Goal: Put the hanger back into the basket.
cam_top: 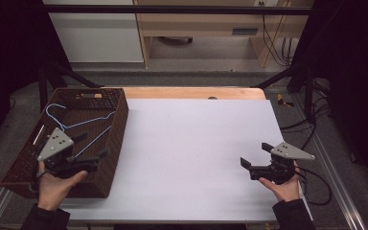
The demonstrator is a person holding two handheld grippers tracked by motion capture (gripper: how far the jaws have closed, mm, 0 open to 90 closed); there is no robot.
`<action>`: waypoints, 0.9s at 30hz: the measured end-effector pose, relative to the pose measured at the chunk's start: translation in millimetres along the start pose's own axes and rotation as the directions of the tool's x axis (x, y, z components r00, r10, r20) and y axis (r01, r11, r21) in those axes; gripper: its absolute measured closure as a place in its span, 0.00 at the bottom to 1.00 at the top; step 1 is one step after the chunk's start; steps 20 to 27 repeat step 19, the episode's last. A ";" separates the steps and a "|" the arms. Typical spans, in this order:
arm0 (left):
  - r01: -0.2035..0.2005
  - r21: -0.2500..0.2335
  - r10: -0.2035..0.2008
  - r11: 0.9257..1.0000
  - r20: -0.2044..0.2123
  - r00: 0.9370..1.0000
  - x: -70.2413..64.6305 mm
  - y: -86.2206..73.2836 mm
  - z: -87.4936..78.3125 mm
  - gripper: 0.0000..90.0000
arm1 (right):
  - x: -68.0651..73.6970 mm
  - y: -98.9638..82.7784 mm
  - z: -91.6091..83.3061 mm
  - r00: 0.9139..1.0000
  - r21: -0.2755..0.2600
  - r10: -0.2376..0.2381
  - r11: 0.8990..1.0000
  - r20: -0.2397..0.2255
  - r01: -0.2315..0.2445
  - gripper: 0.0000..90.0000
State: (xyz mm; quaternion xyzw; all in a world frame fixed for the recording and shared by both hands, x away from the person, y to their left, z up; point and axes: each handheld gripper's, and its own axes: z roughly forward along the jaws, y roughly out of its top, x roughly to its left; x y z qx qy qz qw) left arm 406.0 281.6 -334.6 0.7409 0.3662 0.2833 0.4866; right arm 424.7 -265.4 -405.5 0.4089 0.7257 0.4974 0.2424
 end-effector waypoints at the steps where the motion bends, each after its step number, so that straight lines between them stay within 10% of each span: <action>1: -0.002 0.002 0.002 1.000 0.011 1.000 -4.5 -1.5 2.8 0.12 | 0.2 0.1 -0.3 1.000 -0.001 0.002 1.000 0.001 -0.002 0.03; 10: -0.027 0.020 0.025 0.999 0.098 0.995 -34.0 -17.4 26.8 0.12 | 0.1 -0.5 -2.1 1.000 -0.005 -0.001 1.000 -0.002 0.001 0.03; 27: -0.020 0.034 0.016 0.999 0.108 0.994 -37.2 -28.7 37.1 0.11 | 0.3 -1.8 -3.8 1.000 -0.008 0.000 1.000 -0.004 0.000 0.03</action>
